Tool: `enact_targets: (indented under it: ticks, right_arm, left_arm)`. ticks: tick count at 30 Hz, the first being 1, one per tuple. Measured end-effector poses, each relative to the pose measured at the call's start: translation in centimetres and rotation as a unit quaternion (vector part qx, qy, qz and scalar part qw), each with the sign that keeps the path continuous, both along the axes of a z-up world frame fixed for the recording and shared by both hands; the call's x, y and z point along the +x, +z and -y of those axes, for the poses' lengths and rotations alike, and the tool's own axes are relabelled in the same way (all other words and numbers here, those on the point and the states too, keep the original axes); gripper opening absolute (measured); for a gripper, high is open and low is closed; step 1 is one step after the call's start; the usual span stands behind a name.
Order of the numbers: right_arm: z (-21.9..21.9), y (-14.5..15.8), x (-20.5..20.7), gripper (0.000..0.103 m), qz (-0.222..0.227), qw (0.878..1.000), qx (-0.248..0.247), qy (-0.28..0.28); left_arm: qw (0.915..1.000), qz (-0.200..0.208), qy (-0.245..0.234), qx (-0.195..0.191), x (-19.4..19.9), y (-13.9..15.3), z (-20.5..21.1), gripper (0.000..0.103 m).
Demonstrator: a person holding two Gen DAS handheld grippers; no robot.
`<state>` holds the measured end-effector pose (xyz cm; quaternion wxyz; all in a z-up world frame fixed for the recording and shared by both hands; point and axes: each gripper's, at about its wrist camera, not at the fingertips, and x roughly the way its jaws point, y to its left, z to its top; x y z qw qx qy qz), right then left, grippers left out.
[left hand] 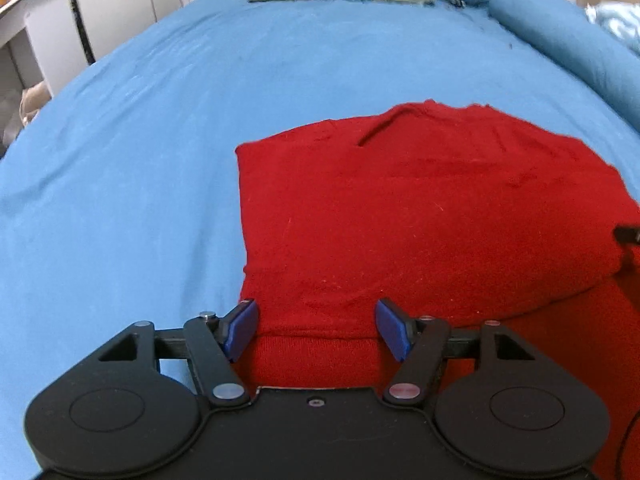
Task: Fold small clothes
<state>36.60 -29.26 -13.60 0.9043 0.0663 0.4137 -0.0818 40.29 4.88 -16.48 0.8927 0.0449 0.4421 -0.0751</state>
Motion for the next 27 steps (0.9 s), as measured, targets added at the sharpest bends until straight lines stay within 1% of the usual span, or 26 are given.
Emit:
enact_targets:
  ticks: [1,4,7,10,11,13,14,15,17,19,21,24,27]
  right_arm:
    - [0.5,-0.8,-0.2,0.094,-0.002,1.000,0.004,-0.006]
    - [1.3,-1.7,-1.6,0.095,0.029,0.999,0.023,-0.003]
    - [1.1,-1.8,-2.1,0.095,0.045,0.999,0.010,0.015]
    - [1.3,-1.7,-2.5,0.095,0.060,0.998,0.018,0.021]
    - [1.4,-1.4,-3.1,0.095,0.066,0.997,0.023,0.021]
    - [1.7,-0.2,-4.1,0.095,0.093,0.995,0.034,0.017]
    - [1.7,0.7,-4.8,0.095,0.107,0.994,0.031,0.018]
    - [1.7,1.6,-5.5,0.095,0.119,0.993,0.022,0.020]
    - [1.5,4.0,-7.3,0.095,0.140,0.990,0.005,0.027]
    - [1.4,6.6,-9.6,0.096,0.156,0.987,0.003,0.037]
    - [1.1,9.0,-12.0,0.096,0.162,0.986,-0.003,0.046]
    - [1.0,12.0,-17.0,0.096,0.155,0.986,0.007,0.053]
    - [1.1,14.4,-22.6,0.096,0.138,0.989,0.025,0.050]
  left_arm:
    - [1.0000,0.008,0.001,-0.003,-0.2,-0.1,-0.1,0.070]
    - [0.9996,0.029,0.002,0.001,-0.6,-0.7,0.6,0.071]
    - [0.9988,0.047,0.009,-0.008,-0.7,-1.0,0.6,0.071]
    - [0.9978,0.065,0.010,-0.010,-1.3,-0.2,0.4,0.072]
    - [0.9971,0.075,0.014,-0.008,-1.8,0.5,0.2,0.072]
    - [0.9950,0.099,0.012,-0.006,-2.8,2.2,-0.4,0.074]
    - [0.9936,0.112,0.010,0.000,-3.5,3.3,-0.7,0.078]
    - [0.9925,0.121,0.010,0.006,-4.2,4.3,-1.0,0.088]
    - [0.9901,0.140,0.010,0.010,-6.2,6.4,-1.9,0.098]
    - [0.9880,0.154,0.009,0.008,-8.6,8.4,-2.8,0.098]
    - [0.9874,0.158,0.009,0.001,-11.3,10.1,-3.8,0.098]
    - [0.9898,0.138,0.026,-0.024,-15.9,11.8,-5.4,0.098]
    - [0.9912,0.115,0.040,-0.053,-20.6,12.4,-6.8,0.097]
